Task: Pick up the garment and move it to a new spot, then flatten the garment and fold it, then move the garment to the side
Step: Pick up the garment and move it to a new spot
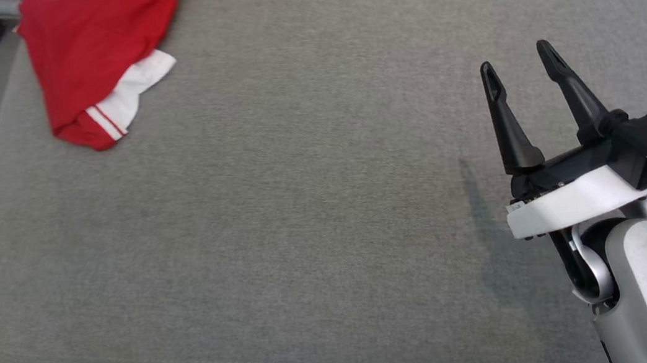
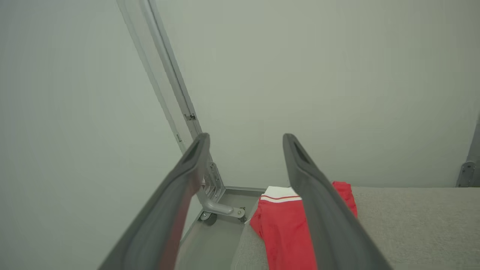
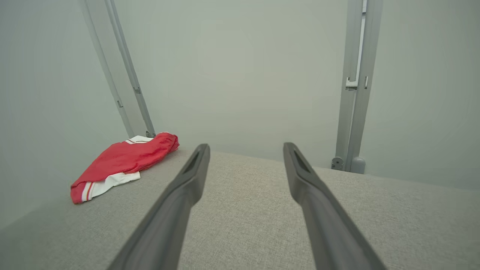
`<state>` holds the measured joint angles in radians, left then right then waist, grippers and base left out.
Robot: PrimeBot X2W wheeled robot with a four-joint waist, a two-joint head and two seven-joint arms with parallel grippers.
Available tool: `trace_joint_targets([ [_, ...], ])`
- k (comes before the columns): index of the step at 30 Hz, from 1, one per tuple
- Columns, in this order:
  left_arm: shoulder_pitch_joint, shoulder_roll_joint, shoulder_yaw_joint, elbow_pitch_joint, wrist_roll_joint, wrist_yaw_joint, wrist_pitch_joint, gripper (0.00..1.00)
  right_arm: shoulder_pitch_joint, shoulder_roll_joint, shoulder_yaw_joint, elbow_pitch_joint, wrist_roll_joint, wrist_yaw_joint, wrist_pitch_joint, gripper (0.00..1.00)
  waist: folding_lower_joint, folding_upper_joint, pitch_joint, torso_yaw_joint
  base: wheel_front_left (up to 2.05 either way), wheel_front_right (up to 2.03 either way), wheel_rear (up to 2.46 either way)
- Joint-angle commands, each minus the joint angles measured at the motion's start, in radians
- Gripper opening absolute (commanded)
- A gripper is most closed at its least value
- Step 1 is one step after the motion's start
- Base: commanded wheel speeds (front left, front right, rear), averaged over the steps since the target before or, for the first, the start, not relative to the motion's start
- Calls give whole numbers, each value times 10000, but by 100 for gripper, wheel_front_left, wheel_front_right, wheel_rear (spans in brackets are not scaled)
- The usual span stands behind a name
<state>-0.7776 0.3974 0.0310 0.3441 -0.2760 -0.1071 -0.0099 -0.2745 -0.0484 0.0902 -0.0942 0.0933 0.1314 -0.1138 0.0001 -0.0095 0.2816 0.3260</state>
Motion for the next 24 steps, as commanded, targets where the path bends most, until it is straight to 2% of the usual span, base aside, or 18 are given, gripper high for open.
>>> trace_joint_targets([
  [1,-337,192,-89,263,-115,-83,160,100,-234,-38,12,-107,-51,-15,21,100,-1,95,2128,-2175,0,0,0],
  [4,-1162,914,-288,1213,-322,-181,751,100,-427,-36,59,-348,-152,-15,28,100,-1,95,2635,-2817,0,0,0],
  [8,-2054,1473,-801,2436,-781,-231,1348,100,-279,-90,-119,-863,-215,-15,153,100,-1,95,3303,-3448,0,0,0],
  [16,-2729,1819,-1908,3861,-1369,-232,1891,100,-186,-168,-256,-1436,-281,-15,224,100,-1,95,3967,-3673,0,0,0],
  [24,-3101,2195,-2230,5117,-1342,-153,2127,100,-277,-141,-169,-1619,-363,-15,205,100,-1,95,4173,-3687,0,0,0],
])
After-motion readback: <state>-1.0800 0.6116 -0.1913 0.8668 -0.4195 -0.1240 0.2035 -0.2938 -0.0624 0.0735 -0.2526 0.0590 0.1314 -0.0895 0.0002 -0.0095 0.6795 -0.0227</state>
